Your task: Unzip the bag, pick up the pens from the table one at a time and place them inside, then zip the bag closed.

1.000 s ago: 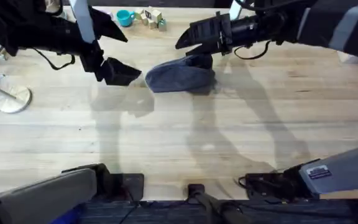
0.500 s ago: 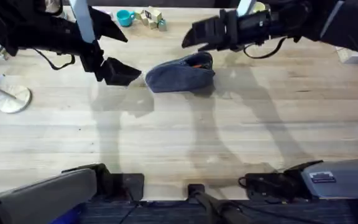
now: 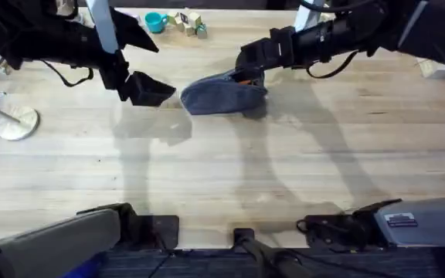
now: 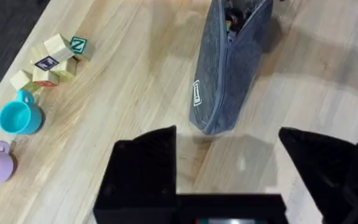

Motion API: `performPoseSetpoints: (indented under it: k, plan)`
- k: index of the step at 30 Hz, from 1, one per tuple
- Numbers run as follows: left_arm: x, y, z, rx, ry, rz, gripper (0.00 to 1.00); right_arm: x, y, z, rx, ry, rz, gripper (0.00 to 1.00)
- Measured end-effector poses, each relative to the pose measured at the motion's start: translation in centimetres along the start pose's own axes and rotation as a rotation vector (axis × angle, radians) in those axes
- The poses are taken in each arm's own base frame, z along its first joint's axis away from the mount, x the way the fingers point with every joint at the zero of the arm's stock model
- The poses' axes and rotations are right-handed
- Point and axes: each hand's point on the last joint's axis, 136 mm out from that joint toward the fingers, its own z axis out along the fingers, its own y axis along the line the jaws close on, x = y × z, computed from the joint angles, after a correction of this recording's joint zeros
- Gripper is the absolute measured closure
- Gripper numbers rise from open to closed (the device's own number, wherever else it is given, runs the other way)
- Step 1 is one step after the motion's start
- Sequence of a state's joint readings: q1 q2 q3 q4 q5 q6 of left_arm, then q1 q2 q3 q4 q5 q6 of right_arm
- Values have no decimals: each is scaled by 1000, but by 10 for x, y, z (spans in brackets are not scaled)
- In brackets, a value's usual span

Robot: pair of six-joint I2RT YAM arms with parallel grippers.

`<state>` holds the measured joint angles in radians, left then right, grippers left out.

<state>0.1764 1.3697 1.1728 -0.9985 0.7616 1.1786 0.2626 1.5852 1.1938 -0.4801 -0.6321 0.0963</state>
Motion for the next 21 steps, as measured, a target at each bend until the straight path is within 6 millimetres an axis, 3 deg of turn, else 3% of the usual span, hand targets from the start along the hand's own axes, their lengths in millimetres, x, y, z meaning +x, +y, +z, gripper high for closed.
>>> performPoseSetpoints:
  k: [11,21]
  plan:
    - [0,0,0,0,0,0,8,4,-3,3,5,16,13,5]
    - [0,0,0,0,0,0,8,27,-31,38,1,120,109,5]
